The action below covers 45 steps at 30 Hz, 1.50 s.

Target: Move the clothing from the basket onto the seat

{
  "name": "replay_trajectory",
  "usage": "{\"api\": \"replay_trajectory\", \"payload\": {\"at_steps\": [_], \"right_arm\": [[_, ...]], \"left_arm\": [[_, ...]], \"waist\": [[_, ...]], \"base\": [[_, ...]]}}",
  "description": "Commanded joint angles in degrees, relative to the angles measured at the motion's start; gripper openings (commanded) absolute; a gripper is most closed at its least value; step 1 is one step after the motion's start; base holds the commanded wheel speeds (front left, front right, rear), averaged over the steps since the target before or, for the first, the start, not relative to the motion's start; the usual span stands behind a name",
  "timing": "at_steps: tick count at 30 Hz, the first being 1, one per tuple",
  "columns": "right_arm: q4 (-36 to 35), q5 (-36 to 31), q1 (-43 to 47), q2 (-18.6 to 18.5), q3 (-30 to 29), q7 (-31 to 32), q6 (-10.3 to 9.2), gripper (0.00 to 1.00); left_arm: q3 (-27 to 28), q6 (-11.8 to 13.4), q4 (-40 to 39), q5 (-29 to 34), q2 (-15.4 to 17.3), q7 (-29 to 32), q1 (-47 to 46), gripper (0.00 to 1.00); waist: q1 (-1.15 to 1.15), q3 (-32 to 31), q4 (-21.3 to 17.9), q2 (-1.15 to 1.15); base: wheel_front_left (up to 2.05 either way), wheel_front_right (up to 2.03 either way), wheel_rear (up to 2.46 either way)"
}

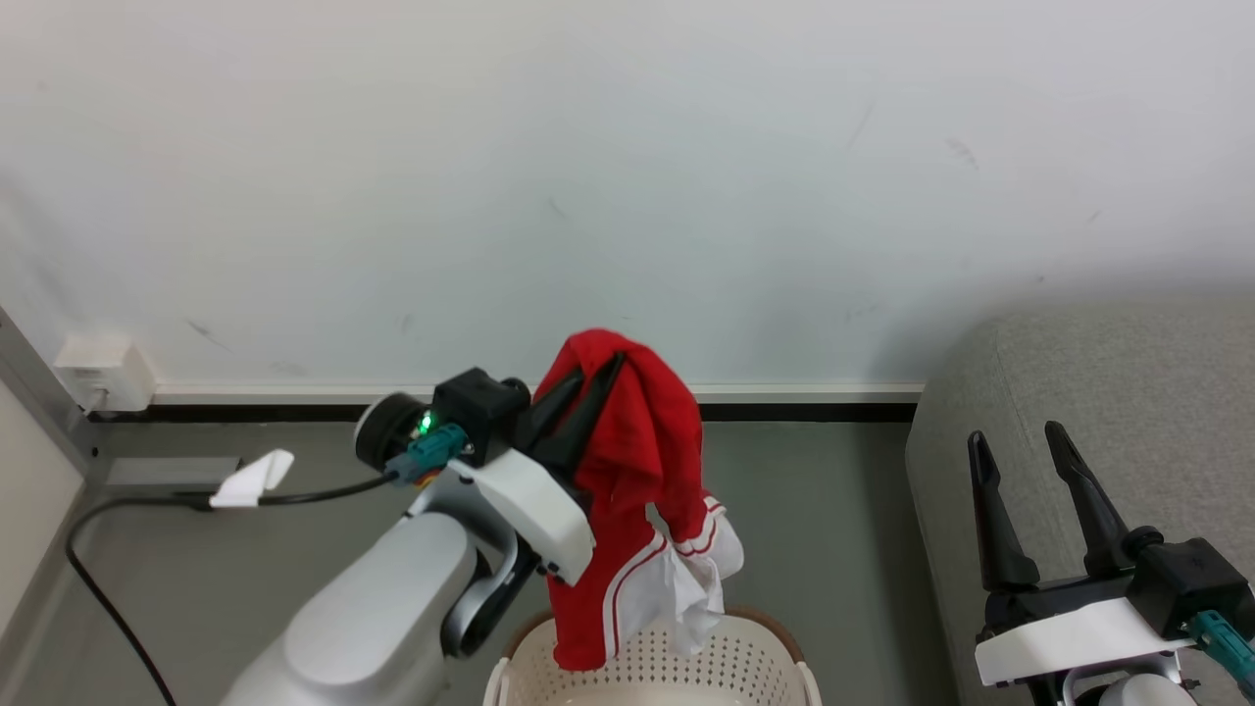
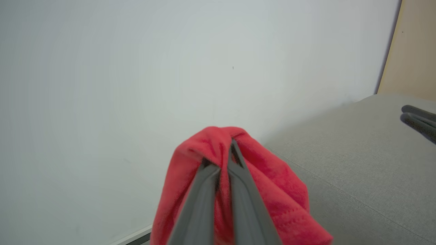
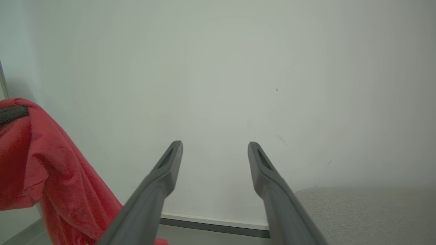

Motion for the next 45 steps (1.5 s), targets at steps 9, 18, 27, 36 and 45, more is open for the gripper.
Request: {"api": "replay_trajectory", "payload": {"at_steps": [9,18,27,36,45], "right_arm": [[-0.6,1.0,1.6,0.5,1.5,-0.1,-0.12,1.00],[0.0,1.9,0.6,0.7,4.9,-0.1,-0.12,1.00],[2.9,5.0,-0.5,0.8,15.7,-0.1,-0.12,1.00],[11.2,8.9,-5.4,0.7,26.6,-0.1,-0.12,1.00],[23.4,10.7,-11.1,0.8,31.3,-0.1,-0.12,1.00]], "left_arm": [[1.4,2.8,-9.0,0.3,3.3,3.3,-1.5,0.00],[1.5,4.3,-12.8,0.2,4.4,4.7,-1.0,0.00],[1.0,4.6,-13.5,0.1,4.0,5.1,-2.0,0.00],[0.3,4.4,-14.3,-0.1,3.0,5.6,-2.5,0.00],[-1.9,3.2,-15.6,0.1,1.2,6.7,-3.6,0.00]], "waist": [[0.01,-0.3,0.3,0.00],[0.01,0.2,0.6,0.00],[0.01,0.0,0.8,0.00],[0.01,-0.2,1.0,0.00],[0.01,-0.6,4.3,0.00]], "base": [[0.00,0.00,0.00],[0.00,0.00,0.00],[0.00,0.00,0.00],[0.00,0.00,0.00],[0.00,0.00,0.00]]}}
